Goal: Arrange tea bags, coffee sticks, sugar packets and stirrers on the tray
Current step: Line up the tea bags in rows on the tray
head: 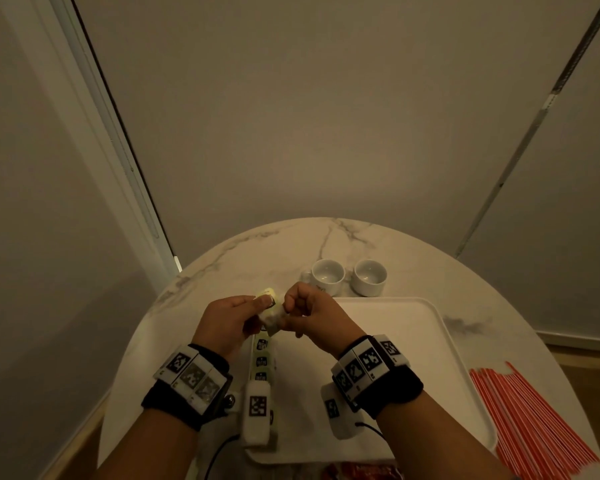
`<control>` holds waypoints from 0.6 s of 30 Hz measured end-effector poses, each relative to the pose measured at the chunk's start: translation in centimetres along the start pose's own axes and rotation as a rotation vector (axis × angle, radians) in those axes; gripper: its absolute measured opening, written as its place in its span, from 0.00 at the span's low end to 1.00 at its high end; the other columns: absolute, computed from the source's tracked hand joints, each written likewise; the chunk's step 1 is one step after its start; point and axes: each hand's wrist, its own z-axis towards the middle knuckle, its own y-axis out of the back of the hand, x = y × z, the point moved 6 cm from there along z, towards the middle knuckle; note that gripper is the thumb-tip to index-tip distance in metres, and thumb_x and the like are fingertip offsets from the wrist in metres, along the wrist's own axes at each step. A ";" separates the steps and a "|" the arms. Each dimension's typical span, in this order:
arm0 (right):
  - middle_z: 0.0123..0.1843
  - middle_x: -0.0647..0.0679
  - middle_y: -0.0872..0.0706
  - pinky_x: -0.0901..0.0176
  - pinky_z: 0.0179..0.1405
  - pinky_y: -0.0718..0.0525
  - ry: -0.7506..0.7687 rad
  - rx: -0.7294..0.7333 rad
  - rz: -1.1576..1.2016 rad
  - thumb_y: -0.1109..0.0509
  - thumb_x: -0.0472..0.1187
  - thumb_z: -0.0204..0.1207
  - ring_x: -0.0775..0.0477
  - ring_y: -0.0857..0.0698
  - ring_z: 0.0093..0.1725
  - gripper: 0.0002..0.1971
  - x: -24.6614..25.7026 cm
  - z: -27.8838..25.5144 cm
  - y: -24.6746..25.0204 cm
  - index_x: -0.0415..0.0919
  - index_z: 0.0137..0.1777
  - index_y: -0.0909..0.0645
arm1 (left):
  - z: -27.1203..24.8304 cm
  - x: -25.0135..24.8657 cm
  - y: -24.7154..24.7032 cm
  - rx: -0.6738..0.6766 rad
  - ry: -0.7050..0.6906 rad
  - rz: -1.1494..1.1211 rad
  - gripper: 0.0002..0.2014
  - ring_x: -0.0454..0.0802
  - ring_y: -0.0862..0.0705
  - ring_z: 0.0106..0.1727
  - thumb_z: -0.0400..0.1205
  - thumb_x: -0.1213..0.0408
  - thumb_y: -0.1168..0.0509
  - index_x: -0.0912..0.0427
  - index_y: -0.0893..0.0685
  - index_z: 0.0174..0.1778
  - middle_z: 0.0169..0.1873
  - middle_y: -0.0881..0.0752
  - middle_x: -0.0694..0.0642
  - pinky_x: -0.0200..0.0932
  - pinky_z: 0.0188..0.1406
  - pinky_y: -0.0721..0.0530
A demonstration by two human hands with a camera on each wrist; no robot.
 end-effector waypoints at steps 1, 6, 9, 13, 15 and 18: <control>0.34 0.48 0.20 0.60 0.30 0.22 -0.007 -0.010 0.012 0.26 0.24 0.70 0.46 0.22 0.35 0.14 -0.2 0.0 0.1 0.41 0.40 0.27 | 0.0 0.0 0.0 0.012 -0.002 0.013 0.07 0.52 0.18 0.30 0.75 0.69 0.28 0.71 0.10 0.41 0.33 0.14 0.67 0.41 0.30 0.20; 0.36 0.40 0.18 0.60 0.31 0.17 -0.057 -0.166 0.161 0.29 0.22 0.71 0.46 0.17 0.36 0.13 -1.1 -0.2 0.8 0.39 0.41 0.27 | -0.2 -0.3 0.1 0.071 -0.074 0.213 0.06 0.51 0.14 0.41 0.75 0.61 0.27 0.57 0.09 0.45 0.40 0.09 0.59 0.46 0.38 0.20; 0.42 0.35 0.18 0.59 0.32 0.17 -0.053 -0.216 0.196 0.26 0.25 0.70 0.41 0.17 0.41 0.15 -1.4 -0.3 0.6 0.40 0.42 0.28 | -0.7 -1.1 -0.4 0.070 -0.210 0.401 0.04 0.42 0.14 0.38 0.75 0.66 0.26 0.54 0.09 0.43 0.38 0.09 0.54 0.35 0.35 0.20; 0.42 0.36 0.16 0.56 0.32 0.16 -0.076 -0.213 0.304 0.23 0.26 0.68 0.42 0.14 0.38 0.18 -2.1 -0.4 -0.4 0.38 0.46 0.30 | -1.0 -1.8 -0.6 0.015 -0.346 0.521 0.10 0.39 0.13 0.38 0.73 0.71 0.25 0.50 0.11 0.43 0.35 0.09 0.50 0.30 0.38 0.18; 0.39 0.38 0.18 0.56 0.32 0.16 -0.104 -0.215 0.365 0.23 0.25 0.68 0.42 0.13 0.36 0.20 -2.5 -0.5 -0.8 0.39 0.48 0.31 | -1.1 -1.9 -0.7 -0.013 -0.386 0.551 0.11 0.37 0.14 0.36 0.73 0.73 0.26 0.53 0.12 0.46 0.35 0.11 0.51 0.28 0.37 0.19; 0.35 0.41 0.20 0.55 0.33 0.15 -0.133 -0.227 0.437 0.26 0.21 0.67 0.42 0.13 0.34 0.22 -3.0 -0.6 -1.1 0.40 0.49 0.34 | -1.2 -1.9 -0.9 -0.026 -0.415 0.588 0.11 0.36 0.16 0.35 0.74 0.74 0.28 0.55 0.14 0.48 0.34 0.13 0.52 0.25 0.35 0.21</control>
